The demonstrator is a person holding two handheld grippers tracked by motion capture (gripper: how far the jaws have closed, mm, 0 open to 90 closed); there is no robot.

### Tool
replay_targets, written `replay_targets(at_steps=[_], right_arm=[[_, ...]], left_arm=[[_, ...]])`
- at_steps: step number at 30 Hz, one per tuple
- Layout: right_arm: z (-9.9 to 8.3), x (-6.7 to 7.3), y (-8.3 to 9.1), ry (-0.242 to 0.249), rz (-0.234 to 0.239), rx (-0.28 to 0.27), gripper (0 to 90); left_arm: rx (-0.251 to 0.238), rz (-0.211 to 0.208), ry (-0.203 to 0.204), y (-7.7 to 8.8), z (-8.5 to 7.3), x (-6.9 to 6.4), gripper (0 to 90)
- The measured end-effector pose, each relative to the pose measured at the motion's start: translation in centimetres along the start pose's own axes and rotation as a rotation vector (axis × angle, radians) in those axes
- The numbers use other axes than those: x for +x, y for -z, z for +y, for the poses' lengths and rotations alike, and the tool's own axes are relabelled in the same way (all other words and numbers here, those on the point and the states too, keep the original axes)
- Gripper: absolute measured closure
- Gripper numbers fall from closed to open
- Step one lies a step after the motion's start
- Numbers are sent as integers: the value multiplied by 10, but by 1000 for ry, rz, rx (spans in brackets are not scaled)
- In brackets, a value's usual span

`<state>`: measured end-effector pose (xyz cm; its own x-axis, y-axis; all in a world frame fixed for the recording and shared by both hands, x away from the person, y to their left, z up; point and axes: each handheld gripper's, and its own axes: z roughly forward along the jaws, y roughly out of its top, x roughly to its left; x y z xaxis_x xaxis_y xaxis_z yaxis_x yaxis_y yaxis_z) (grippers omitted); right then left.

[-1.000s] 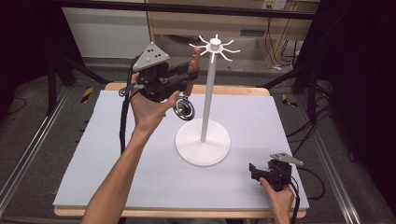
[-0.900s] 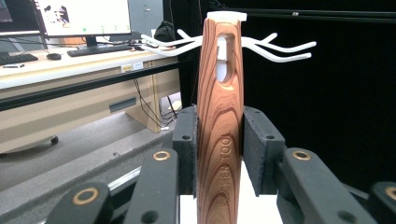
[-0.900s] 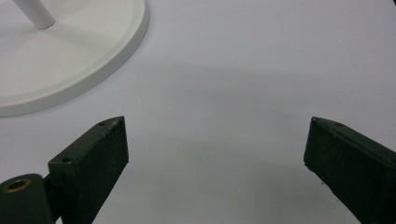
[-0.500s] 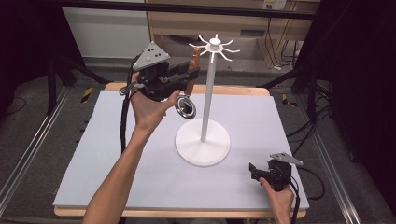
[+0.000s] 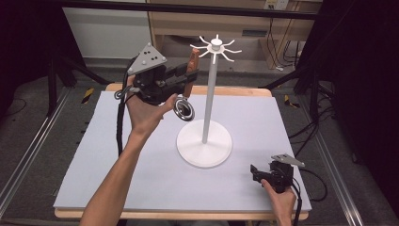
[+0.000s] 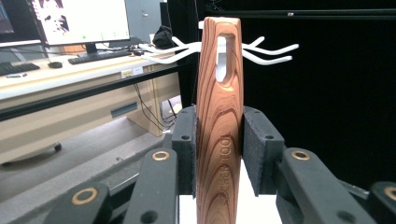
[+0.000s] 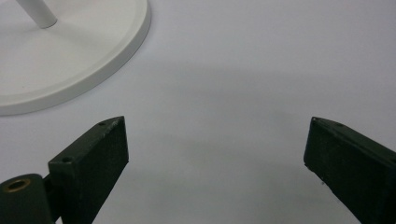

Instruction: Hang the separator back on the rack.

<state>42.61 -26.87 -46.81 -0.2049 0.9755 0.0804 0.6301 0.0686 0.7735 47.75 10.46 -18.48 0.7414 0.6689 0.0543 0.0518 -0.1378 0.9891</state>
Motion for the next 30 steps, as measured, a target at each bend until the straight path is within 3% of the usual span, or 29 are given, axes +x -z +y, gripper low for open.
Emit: replay_targets(at_steps=[6,10,15,30], right_arm=[[0,0,0,-10,-1,-1,69],[0,0,0,-10,-1,1,69],[0,0,1,-13,-3,1,69],[0,-1,1,-16,-2,1,69]], left_arm=[[-12,-10,-17,11,2,-10,679],[-11,-24,-40,6,2,-27,679],[1,-20,-48,-3,2,-34,679],[13,-7,-9,-18,2,-33,679]])
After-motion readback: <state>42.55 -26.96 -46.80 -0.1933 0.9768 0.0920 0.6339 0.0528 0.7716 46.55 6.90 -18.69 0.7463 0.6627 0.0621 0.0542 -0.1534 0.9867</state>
